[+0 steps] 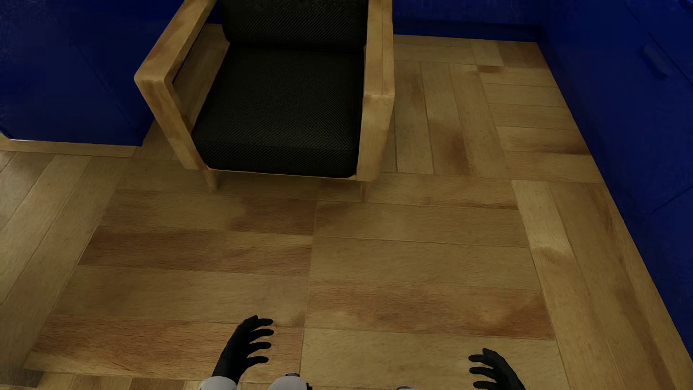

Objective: Approach the armchair

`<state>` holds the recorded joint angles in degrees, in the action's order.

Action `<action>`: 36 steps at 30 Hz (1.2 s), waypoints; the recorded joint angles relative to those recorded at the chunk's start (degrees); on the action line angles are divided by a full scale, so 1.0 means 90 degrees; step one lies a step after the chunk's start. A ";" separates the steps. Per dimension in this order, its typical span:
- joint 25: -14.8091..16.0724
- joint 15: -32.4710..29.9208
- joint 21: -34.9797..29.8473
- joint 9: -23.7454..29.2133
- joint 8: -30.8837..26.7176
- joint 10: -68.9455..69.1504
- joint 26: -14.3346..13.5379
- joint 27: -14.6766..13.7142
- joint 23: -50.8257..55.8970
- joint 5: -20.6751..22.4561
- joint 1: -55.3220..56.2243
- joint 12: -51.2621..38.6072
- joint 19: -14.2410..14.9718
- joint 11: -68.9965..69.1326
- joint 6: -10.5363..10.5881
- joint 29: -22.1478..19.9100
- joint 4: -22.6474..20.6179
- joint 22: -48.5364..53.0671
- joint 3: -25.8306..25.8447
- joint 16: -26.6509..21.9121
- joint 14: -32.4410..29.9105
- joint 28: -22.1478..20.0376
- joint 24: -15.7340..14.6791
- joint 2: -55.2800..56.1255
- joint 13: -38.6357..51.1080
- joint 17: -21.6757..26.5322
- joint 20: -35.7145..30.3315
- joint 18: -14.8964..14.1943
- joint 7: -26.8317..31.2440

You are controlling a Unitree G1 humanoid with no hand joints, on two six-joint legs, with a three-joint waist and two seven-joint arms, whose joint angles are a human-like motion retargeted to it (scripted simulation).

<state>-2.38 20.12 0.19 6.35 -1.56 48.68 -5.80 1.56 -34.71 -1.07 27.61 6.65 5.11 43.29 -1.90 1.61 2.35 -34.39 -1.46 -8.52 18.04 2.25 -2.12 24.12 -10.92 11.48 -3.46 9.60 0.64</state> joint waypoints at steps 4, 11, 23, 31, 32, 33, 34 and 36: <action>0.0346 0.0275 -0.0313 -0.0387 -0.0055 -0.0688 0.0849 0.0183 0.0051 -0.0114 -0.0361 0.0407 -0.0350 0.0099 0.0134 -0.0558 -0.0095 -0.0136 -0.0296 0.0060 0.0221 -0.0117 -0.0039 -0.0114 0.0529 -0.0152 -0.0096 -0.1360 0.0130; 0.0461 -0.0031 -0.0174 -0.0411 -0.0140 -0.1253 0.1122 0.0107 -0.0057 -0.0113 -0.0672 0.0343 -0.0302 -0.0408 0.0373 -0.0233 -0.0082 -0.0288 -0.0323 0.0034 -0.0130 -0.0215 0.0134 -0.0362 0.0165 -0.0052 0.0142 -0.1365 0.0038; 0.0266 -0.0143 -0.0181 -0.0462 -0.0103 -0.1253 0.1287 0.0058 -0.0032 -0.0057 -0.0645 0.0444 -0.0327 -0.0453 0.0158 0.0195 -0.0007 -0.0379 -0.0308 -0.0031 -0.0224 -0.0135 0.0116 -0.0364 0.0188 0.0002 0.0049 -0.1398 0.0049; 0.0206 -0.0168 -0.0324 -0.0505 -0.0093 -0.1293 0.1368 -0.0039 0.0135 -0.0119 -0.0666 0.0641 -0.0274 -0.0531 0.0200 0.0128 -0.0059 -0.0331 -0.0289 -0.0183 -0.0245 0.0058 0.0239 -0.0418 0.0379 -0.0201 0.0139 -0.1345 0.0043; 0.0188 -0.0159 -0.0299 -0.0456 -0.0100 -0.1316 0.1313 -0.0101 0.0209 -0.0135 -0.0712 0.0600 -0.0271 -0.0522 0.0191 0.0130 -0.0073 -0.0284 -0.0322 -0.0170 -0.0253 -0.0040 0.0296 -0.0449 0.0289 -0.0090 0.0188 -0.1342 0.0032; 0.0164 -0.0164 -0.0236 -0.0479 -0.0126 -0.1318 0.1230 -0.0134 0.0079 -0.0129 -0.0695 0.0628 -0.0265 -0.0524 0.0197 0.0099 -0.0068 -0.0198 -0.0319 -0.0073 -0.0249 -0.0165 0.0351 -0.0421 0.0291 -0.0060 0.0230 -0.1337 0.0008; 0.0153 -0.0173 -0.0230 -0.0474 -0.0131 -0.1276 0.1154 -0.0091 0.0013 -0.0123 -0.0683 0.0553 -0.0248 -0.0539 0.0262 0.0043 -0.0059 -0.0272 -0.0304 0.0045 -0.0226 -0.0272 0.0383 -0.0433 0.0286 -0.0002 0.0042 -0.1319 0.0000; 0.0165 -0.0151 -0.0307 -0.0434 -0.0201 -0.1180 0.1038 0.0077 0.0165 -0.0066 -0.0684 0.0543 -0.0256 -0.0466 0.0264 -0.0096 -0.0002 -0.0331 -0.0287 0.0036 -0.0160 -0.0295 0.0313 -0.0407 0.0356 -0.0203 0.0122 -0.1329 -0.0065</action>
<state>-0.89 18.76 -2.57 2.45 -3.37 38.06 3.55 2.26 -33.23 -1.66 21.45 11.54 2.81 39.10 0.48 0.74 2.33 -37.38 -4.04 -8.20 16.60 -0.41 0.70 20.46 -7.72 9.65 -2.37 -2.37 0.06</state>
